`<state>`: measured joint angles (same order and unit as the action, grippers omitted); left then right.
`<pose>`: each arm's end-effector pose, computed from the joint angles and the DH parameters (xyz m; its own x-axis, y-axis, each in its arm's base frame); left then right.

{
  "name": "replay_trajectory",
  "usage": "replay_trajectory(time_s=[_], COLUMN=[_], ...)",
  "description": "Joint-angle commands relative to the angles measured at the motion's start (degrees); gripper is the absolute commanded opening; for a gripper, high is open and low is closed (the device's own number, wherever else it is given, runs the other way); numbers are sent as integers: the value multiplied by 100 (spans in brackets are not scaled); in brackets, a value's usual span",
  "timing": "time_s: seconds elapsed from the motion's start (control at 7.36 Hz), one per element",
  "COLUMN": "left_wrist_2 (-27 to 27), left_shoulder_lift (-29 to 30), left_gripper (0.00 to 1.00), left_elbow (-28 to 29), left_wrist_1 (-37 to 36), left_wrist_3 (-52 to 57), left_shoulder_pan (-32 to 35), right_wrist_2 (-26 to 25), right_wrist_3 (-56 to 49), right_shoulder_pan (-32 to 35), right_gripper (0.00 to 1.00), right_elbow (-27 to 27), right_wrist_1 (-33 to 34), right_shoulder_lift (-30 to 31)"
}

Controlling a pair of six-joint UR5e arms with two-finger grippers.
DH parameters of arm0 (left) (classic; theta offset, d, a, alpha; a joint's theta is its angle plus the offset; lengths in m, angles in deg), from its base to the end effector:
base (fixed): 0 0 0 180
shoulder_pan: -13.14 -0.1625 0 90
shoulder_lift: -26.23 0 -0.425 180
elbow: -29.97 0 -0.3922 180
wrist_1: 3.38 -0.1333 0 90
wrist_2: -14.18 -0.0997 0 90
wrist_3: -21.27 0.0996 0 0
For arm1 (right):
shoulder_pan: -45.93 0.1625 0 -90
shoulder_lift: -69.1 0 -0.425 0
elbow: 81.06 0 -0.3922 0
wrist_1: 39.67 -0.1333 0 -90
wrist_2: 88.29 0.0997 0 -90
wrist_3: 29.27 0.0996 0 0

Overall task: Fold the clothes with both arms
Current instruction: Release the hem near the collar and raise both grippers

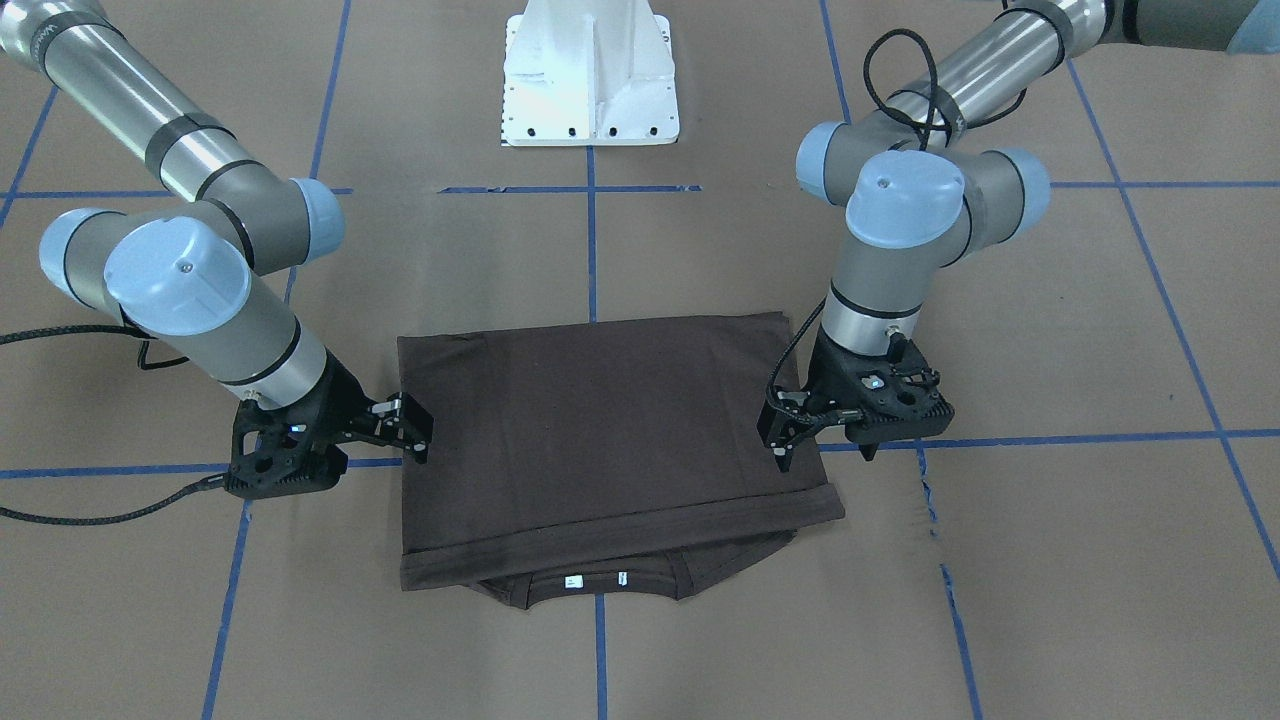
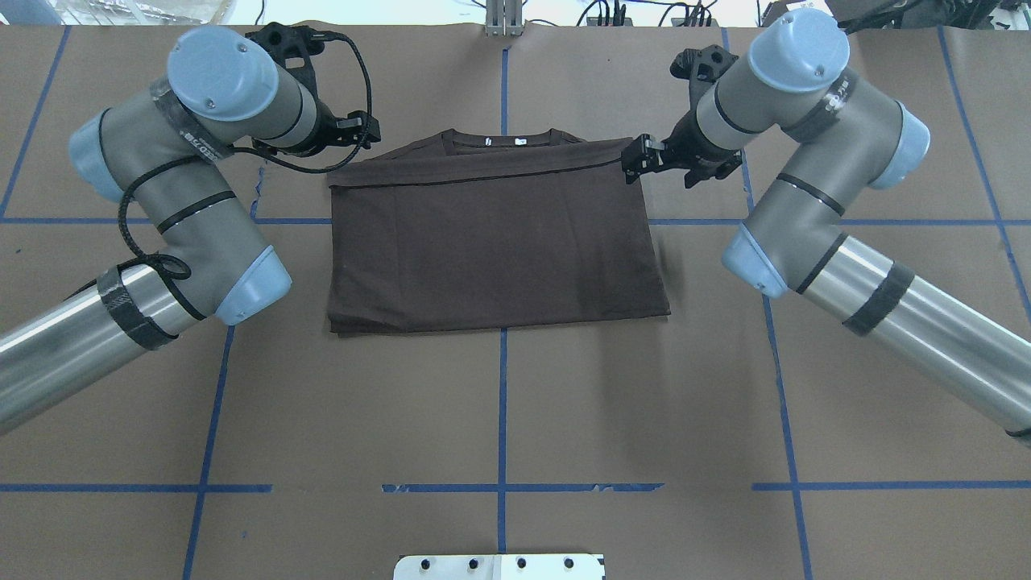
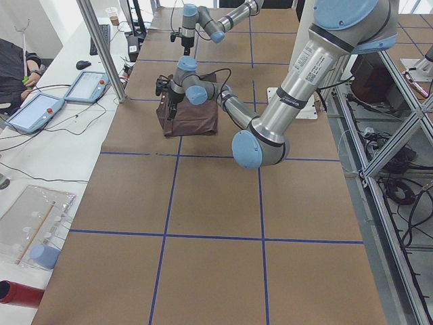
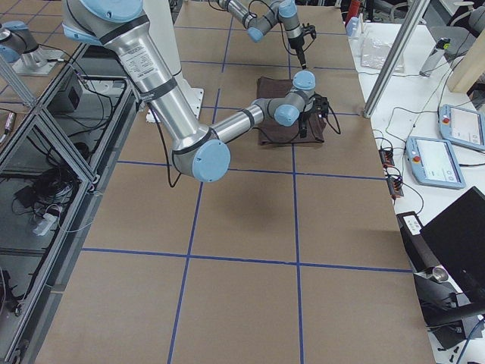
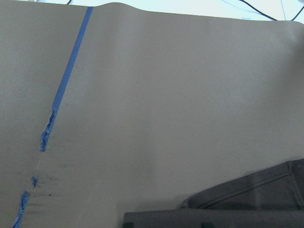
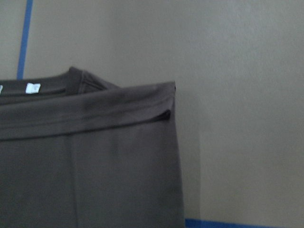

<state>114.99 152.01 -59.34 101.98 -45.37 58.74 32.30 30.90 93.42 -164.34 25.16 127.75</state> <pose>0.4137 -0.5863 0.2672 0.6471 -0.1042 -0.7552 0.3747 0.9062 0.1961 -0.4171 -0.5773 0.3412 0.5634 -0.0191 0.8260 -0.1057 0.9899 0.0950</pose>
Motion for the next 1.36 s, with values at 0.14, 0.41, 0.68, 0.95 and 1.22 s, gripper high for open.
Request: replay_trajectory(time_s=[0.14, 0.41, 0.68, 0.95, 1.22], left_wrist_2=[167, 167, 159, 159, 167], left_shoulder_lift=[-133, -142, -142, -142, -150], left_gripper=[100, 100, 100, 100, 100], left_elbow=[-965, -975, -974, -975, -966], left_wrist_1=[-849, -851, -851, -851, -851], left_wrist_3=[-78, -69, -69, -69, -69], left_shoulder_pan=[-16, -17, -17, -16, -8], right_wrist_2=[-510, -484, -484, -284, -230], right_wrist_3=[443, 451, 451, 451, 443], right_shoulder_pan=[-767, -846, -987, -1031, -1049], right_gripper=[99, 96, 96, 68, 3], right_elbow=[-584, -733, -751, -856, -927], right_wrist_1=[-5, 12, 12, 12, 21], right_shoulder_lift=[787, 876, 893, 920, 999])
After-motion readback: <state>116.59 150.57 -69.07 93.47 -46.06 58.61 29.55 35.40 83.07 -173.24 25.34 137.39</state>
